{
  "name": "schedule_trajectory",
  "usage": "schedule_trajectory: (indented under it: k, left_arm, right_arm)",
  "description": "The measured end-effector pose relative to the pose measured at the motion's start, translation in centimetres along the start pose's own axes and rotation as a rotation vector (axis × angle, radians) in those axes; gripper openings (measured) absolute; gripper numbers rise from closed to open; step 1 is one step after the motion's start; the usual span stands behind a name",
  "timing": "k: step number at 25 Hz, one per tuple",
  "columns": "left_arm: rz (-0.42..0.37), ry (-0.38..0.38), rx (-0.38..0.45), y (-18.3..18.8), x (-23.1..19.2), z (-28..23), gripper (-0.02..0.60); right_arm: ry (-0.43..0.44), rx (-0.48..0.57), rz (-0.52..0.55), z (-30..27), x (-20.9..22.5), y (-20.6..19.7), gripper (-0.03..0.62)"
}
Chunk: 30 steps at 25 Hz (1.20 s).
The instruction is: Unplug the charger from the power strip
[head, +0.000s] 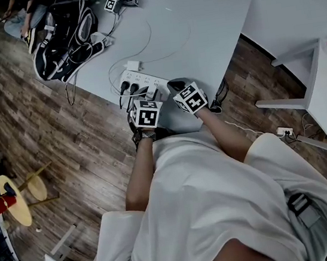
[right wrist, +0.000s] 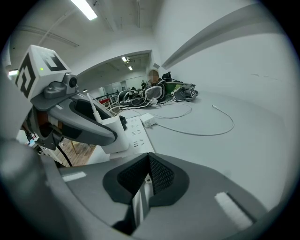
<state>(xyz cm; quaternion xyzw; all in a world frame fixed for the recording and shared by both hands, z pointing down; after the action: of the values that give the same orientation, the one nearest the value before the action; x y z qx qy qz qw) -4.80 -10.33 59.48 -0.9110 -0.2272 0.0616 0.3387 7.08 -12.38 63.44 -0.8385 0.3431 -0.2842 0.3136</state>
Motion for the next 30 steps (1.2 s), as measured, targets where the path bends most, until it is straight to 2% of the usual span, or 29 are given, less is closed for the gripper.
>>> schedule_trajectory:
  k: [2, 4, 6, 9, 11, 15, 20, 22, 26, 28, 30]
  left_arm:
    - [0.080, -0.018, 0.000, -0.2, -0.4, 0.1, 0.143]
    - [0.119, -0.023, -0.009, -0.3, -0.6, 0.4, 0.143]
    - [0.075, -0.012, -0.014, -0.2, -0.4, 0.4, 0.143]
    - [-0.046, 0.002, -0.024, 0.2, 0.3, 0.1, 0.144]
    - [-0.050, -0.004, -0.028, 0.2, 0.2, 0.0, 0.144]
    - [-0.005, -0.013, -0.026, 0.1, -0.1, 0.0, 0.143]
    - [-0.035, -0.007, -0.035, 0.2, 0.0, 0.0, 0.144]
    - [-0.007, -0.010, -0.028, 0.1, -0.2, 0.0, 0.144]
    - [0.157, -0.047, -0.023, -0.4, -1.0, 0.3, 0.143]
    - [0.169, -0.051, -0.021, -0.4, -1.1, 0.4, 0.143]
    - [0.143, -0.043, -0.027, -0.4, -1.0, 0.5, 0.143]
  right_arm:
    - [-0.001, 0.001, 0.000, 0.0, 0.0, 0.0, 0.003]
    - [-0.001, 0.002, 0.000, 0.0, 0.0, 0.0, 0.002]
    - [0.000, 0.001, 0.001, 0.0, 0.0, 0.0, 0.002]
    - [0.000, -0.003, 0.013, 0.0, 0.0, 0.0, 0.003]
    - [-0.003, -0.008, 0.031, -0.1, 0.0, 0.0, 0.003]
    - [-0.001, -0.005, 0.022, -0.1, 0.0, 0.0, 0.003]
    - [-0.002, -0.009, 0.037, -0.1, 0.0, 0.0, 0.003]
    - [0.000, -0.009, 0.040, -0.2, -0.1, 0.1, 0.003]
    - [0.001, -0.011, 0.041, -0.2, -0.1, 0.0, 0.003]
    - [-0.001, -0.011, 0.039, -0.1, -0.1, 0.0, 0.003]
    - [-0.001, -0.011, 0.036, -0.2, -0.1, 0.0, 0.003]
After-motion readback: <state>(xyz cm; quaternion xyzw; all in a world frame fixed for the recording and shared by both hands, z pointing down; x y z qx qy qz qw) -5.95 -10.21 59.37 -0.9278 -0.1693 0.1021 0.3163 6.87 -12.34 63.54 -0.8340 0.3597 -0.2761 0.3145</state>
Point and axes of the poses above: the fingertips, and each gripper's own axes: z backward along the fingers, x to its right, y out of its top, the point moved 7 cm from there along z, backward along the fingers, and after that the axes turned 7 degrees about y, right-handed, at the moved point
